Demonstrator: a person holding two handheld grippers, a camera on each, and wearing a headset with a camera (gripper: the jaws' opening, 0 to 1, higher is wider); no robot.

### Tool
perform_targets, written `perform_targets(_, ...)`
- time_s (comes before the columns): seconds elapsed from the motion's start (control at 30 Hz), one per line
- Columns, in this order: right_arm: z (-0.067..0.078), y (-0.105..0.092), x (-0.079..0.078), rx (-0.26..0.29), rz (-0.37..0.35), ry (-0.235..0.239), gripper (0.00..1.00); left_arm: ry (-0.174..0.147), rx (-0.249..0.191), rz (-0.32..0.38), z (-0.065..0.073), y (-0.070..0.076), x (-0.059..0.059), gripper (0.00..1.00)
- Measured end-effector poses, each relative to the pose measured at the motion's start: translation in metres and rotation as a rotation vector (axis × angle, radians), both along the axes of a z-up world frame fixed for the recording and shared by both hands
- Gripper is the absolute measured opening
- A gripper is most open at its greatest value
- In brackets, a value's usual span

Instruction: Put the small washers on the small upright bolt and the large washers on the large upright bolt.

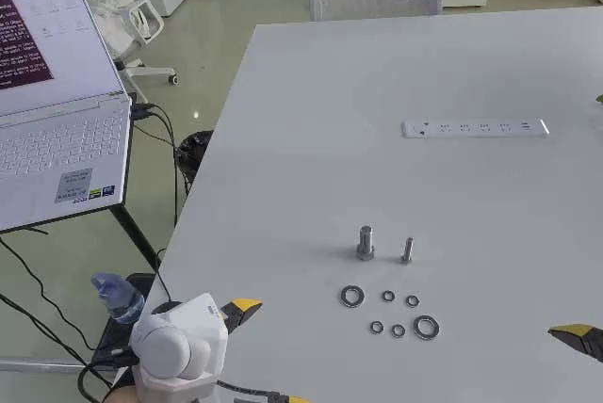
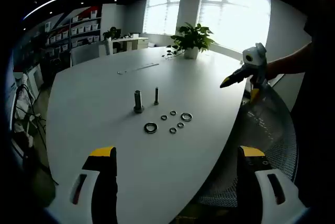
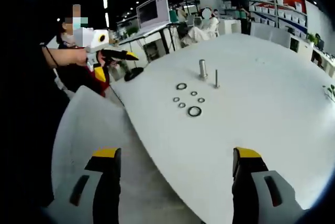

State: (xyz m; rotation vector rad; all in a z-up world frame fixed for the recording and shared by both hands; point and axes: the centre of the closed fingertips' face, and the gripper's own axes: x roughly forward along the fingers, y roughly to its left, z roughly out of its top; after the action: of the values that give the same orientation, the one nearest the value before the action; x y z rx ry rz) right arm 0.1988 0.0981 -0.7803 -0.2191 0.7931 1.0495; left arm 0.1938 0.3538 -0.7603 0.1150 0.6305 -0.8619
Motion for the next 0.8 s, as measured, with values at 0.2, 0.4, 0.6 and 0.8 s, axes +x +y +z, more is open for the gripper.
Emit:
perform_targets(0.2,0.003,0.004,0.000,0.018,-0.009,-0.010,0.86,-0.004,-0.007,0.003,0.002,-0.001,0.001,0.92)
perform_targets(0.4,0.004,0.002,-0.002,0.038,-0.039,0.009,0.87,-0.003,-0.008,0.005,0.004,-0.001,-0.001,0.91)
perform_targets(0.6,0.004,-0.003,0.003,0.013,-0.046,0.029,0.80,0.012,0.003,0.012,0.002,0.002,-0.004,0.91)
perform_targets(0.8,0.009,0.003,0.011,0.002,-0.044,0.026,0.78,0.010,-0.003,0.014,0.005,-0.001,-0.005,0.90)
